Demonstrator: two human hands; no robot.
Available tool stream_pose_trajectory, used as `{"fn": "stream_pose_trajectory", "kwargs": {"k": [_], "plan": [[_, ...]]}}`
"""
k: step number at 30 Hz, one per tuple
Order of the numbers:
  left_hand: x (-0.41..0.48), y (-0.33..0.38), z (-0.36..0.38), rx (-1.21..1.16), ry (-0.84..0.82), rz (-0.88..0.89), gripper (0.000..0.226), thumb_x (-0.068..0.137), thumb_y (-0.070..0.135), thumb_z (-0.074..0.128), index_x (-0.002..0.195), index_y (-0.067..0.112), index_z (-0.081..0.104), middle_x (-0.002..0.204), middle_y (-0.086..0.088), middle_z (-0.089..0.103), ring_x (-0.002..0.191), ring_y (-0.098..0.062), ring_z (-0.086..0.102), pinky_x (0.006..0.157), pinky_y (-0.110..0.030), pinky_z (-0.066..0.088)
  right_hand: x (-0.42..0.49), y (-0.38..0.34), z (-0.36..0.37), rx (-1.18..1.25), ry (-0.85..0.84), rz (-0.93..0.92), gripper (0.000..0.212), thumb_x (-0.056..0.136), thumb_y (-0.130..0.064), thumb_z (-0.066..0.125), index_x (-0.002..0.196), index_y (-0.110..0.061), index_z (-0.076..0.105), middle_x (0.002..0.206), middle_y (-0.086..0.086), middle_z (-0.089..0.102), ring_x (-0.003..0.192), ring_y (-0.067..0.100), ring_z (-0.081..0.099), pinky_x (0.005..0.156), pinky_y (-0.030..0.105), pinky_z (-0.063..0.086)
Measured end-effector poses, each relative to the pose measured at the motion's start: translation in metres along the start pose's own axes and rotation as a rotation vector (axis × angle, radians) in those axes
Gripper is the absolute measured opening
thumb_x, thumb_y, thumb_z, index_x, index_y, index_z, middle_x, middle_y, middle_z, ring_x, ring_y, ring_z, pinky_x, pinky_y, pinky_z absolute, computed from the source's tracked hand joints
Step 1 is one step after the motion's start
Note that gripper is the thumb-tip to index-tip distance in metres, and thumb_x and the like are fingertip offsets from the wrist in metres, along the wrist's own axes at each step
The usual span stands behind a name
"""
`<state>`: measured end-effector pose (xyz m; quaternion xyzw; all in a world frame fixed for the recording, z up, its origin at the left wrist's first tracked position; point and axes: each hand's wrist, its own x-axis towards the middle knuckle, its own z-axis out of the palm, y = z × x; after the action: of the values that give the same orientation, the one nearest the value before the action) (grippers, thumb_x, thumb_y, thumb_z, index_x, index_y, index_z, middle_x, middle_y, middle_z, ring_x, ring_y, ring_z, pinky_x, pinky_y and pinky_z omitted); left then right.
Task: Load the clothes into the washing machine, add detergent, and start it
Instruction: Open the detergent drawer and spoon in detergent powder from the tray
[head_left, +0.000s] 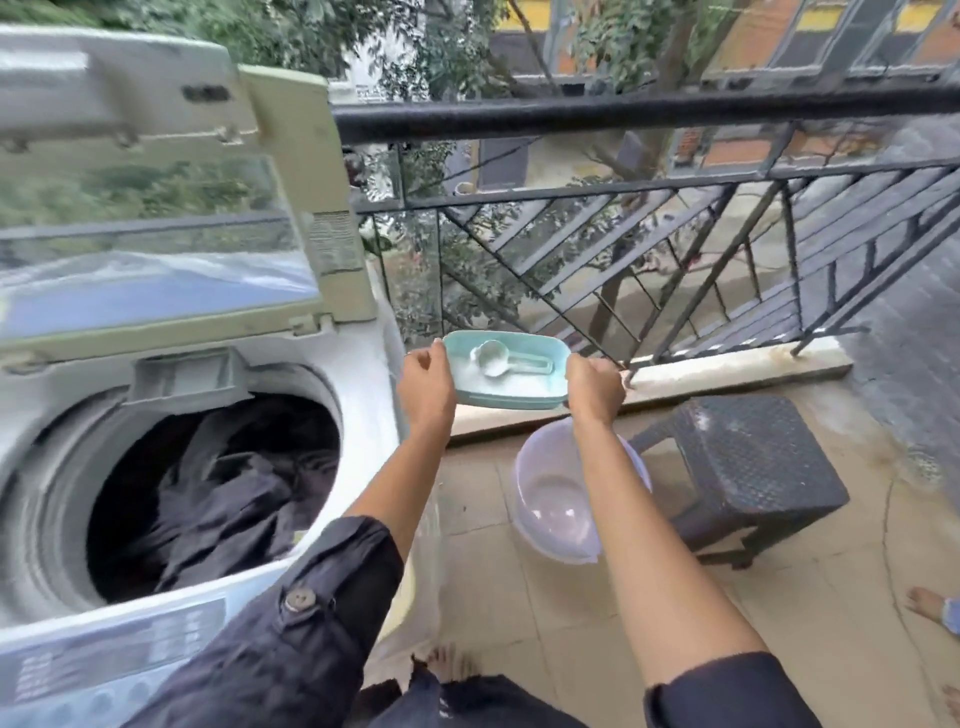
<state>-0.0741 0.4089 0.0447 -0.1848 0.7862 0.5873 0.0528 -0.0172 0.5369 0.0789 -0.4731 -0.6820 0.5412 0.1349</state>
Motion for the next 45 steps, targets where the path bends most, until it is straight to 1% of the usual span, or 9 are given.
{"fn": "stream_pose_trajectory", "kwargs": {"k": [5,7,10,17,22,29,35,39,45], "plan": [[0.016,-0.011,-0.051,-0.038,0.168,-0.051,0.036,0.095,0.037,0.044,0.11,0.008,0.061,0.106,-0.007,0.062,0.104,-0.026,0.056,0.09,-0.032,0.04,-0.023,-0.004,0.045,-0.03,-0.122,-0.012,0.022,0.068,-0.027,0.046,0.074,-0.01,0.06,0.078,0.011,0.061,0.085,0.038,0.062,0.08,0.045,0.054],[0.022,-0.018,-0.071,-0.093,0.225,-0.092,0.035,0.094,0.038,0.046,0.107,0.009,0.062,0.098,-0.003,0.058,0.097,-0.023,0.054,0.086,-0.031,0.039,-0.032,-0.005,0.065,-0.027,-0.169,-0.038,0.027,0.064,-0.031,0.044,0.075,-0.011,0.059,0.077,0.009,0.06,0.081,0.035,0.058,0.075,0.038,0.052],[0.028,-0.028,-0.099,-0.155,0.292,-0.114,0.034,0.094,0.038,0.047,0.107,0.01,0.061,0.096,0.0,0.056,0.093,-0.02,0.051,0.085,-0.03,0.038,-0.046,-0.003,0.091,-0.031,-0.229,-0.078,0.016,0.077,-0.026,0.053,0.077,-0.011,0.058,0.079,0.006,0.059,0.077,0.029,0.052,0.072,0.033,0.045],[0.048,-0.05,-0.164,-0.201,0.367,-0.119,0.043,0.092,0.048,0.051,0.107,0.009,0.061,0.099,0.002,0.057,0.093,-0.016,0.051,0.082,-0.025,0.034,-0.08,-0.006,0.148,-0.164,-0.383,-0.211,0.011,0.076,-0.026,0.058,0.069,-0.019,0.054,0.083,0.006,0.064,0.086,0.031,0.063,0.08,0.04,0.053],[0.071,-0.066,-0.204,-0.168,0.434,-0.128,0.04,0.093,0.047,0.049,0.104,0.011,0.062,0.098,-0.001,0.061,0.091,-0.018,0.053,0.085,-0.03,0.038,-0.104,-0.013,0.182,-0.32,-0.361,-0.397,0.018,0.08,-0.018,0.059,0.095,-0.01,0.065,0.099,0.01,0.068,0.096,0.028,0.059,0.07,0.025,0.036],[0.105,-0.089,-0.259,-0.119,0.373,-0.155,0.029,0.093,0.047,0.049,0.094,0.02,0.058,0.093,0.0,0.06,0.09,-0.019,0.054,0.081,-0.031,0.04,-0.152,-0.016,0.238,-0.379,-0.438,-0.772,0.024,0.08,0.0,0.055,0.096,-0.008,0.071,0.099,0.01,0.071,0.091,0.025,0.065,0.086,0.031,0.049],[0.129,-0.11,-0.296,-0.132,0.286,-0.159,0.034,0.094,0.046,0.049,0.104,0.016,0.062,0.096,0.001,0.059,0.093,-0.017,0.054,0.081,-0.027,0.038,-0.185,-0.003,0.29,-0.769,-0.505,-0.826,0.035,0.085,-0.004,0.053,0.117,-0.011,0.065,0.117,0.009,0.067,0.111,0.026,0.058,0.096,0.032,0.041],[0.144,-0.125,-0.314,-0.113,0.196,-0.131,0.037,0.094,0.048,0.047,0.104,0.015,0.062,0.094,0.003,0.058,0.093,-0.015,0.05,0.082,-0.027,0.037,-0.199,0.009,0.31,-0.856,-0.485,-0.821,0.04,0.086,-0.002,0.05,0.123,-0.011,0.062,0.119,0.01,0.064,0.113,0.028,0.053,0.093,0.032,0.041],[0.157,-0.134,-0.328,-0.169,0.078,-0.112,0.021,0.095,0.042,0.049,0.098,0.024,0.059,0.082,0.012,0.059,0.087,-0.013,0.054,0.083,-0.032,0.046,-0.213,0.007,0.322,-0.931,-0.503,-0.845,0.032,0.088,-0.02,0.059,0.12,-0.016,0.064,0.119,0.007,0.059,0.115,0.025,0.046,0.091,0.032,0.04]]}}
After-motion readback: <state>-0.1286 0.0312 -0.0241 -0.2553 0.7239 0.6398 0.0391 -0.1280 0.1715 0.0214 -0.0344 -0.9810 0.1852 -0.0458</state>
